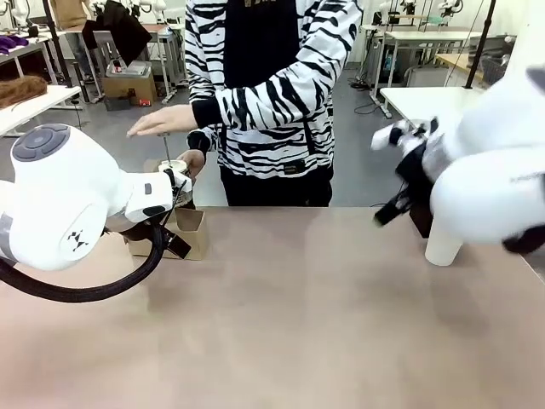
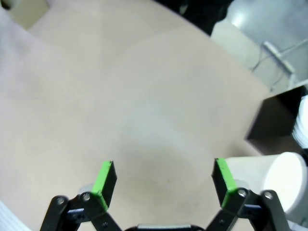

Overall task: Pour a drink into a cup and package it in a carrier.
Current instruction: Pick up the 600 ml Paper Cup and place it in the middle top area of the table.

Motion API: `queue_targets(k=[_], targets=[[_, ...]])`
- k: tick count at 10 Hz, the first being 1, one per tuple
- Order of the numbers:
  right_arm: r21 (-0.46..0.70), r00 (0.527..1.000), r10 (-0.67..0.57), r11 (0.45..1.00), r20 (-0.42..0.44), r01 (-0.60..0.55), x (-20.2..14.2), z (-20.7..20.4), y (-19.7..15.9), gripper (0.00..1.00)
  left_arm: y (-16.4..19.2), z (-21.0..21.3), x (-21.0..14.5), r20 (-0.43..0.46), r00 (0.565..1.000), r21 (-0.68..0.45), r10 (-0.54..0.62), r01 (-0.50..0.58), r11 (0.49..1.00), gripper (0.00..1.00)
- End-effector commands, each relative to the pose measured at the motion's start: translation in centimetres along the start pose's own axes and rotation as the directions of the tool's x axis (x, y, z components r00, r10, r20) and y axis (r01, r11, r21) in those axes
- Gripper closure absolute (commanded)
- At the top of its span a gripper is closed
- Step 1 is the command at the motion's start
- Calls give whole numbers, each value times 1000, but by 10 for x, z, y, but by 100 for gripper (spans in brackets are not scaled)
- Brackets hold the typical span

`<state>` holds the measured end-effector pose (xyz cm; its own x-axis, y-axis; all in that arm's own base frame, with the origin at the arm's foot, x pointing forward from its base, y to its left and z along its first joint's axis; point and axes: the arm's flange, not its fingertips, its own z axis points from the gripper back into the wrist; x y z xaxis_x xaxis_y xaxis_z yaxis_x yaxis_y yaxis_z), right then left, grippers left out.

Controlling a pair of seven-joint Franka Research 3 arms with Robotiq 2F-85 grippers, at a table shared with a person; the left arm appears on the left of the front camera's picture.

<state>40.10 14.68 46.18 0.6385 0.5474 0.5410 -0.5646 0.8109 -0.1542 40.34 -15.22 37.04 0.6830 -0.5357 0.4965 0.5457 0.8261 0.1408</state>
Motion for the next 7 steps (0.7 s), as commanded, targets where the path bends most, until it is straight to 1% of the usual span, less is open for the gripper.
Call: queue_targets(k=[1,2,3,4,5,6,7], targets=[[99,996,59,993,72,-66,4,54,-47,0,0,0,0,1,1000,-1,1,-1,1000,0],[142,989,82,985,121,-99,-5,71,-72,0,0,0,0,1,1000,-1,1,-1,1000,0],[206,981,63,973,181,-101,-21,84,-101,0,0,0,0,1,1000,-1,1,-1,1000,0],[251,959,72,957,274,-144,-44,95,-131,0,0,0,0,1,1000,-1,1,-1,1000,0],[307,926,98,926,364,-219,-64,99,-154,0,0,0,0,1,1000,-1,1,-1,1000,0],[349,875,96,892,474,-287,-84,94,-175,0,0,0,0,1,1000,-1,1,-1,1000,0],[378,851,72,875,520,-304,-97,82,-190,0,0,0,0,1,1000,-1,1,-1,1000,0]])
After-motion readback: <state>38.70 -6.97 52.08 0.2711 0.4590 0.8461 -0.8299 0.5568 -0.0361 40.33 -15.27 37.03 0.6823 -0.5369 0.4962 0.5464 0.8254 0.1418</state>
